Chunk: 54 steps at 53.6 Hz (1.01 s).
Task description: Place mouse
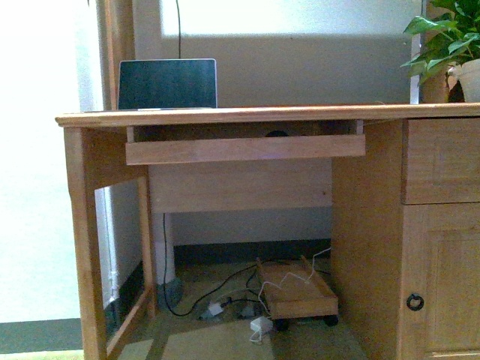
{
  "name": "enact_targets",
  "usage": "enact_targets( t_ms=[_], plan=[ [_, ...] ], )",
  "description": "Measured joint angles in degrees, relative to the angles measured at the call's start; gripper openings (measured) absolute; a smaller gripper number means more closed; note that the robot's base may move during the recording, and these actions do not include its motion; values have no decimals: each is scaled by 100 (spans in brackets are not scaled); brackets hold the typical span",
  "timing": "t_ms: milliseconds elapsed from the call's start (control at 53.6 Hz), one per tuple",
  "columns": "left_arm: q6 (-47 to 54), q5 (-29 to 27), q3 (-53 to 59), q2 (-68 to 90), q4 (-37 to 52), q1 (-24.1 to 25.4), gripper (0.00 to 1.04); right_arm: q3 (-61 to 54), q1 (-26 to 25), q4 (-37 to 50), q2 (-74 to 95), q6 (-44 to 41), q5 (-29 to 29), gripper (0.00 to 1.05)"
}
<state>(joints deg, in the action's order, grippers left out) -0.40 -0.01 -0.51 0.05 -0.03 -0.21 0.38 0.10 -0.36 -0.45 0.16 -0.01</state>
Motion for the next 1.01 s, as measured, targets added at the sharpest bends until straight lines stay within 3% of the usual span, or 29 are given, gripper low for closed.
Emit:
enact_targets(
  t_ms=[1008],
  plan=[
    [0,0,0,0,0,0,97,0,0,0,0,0,0,97]
  ],
)
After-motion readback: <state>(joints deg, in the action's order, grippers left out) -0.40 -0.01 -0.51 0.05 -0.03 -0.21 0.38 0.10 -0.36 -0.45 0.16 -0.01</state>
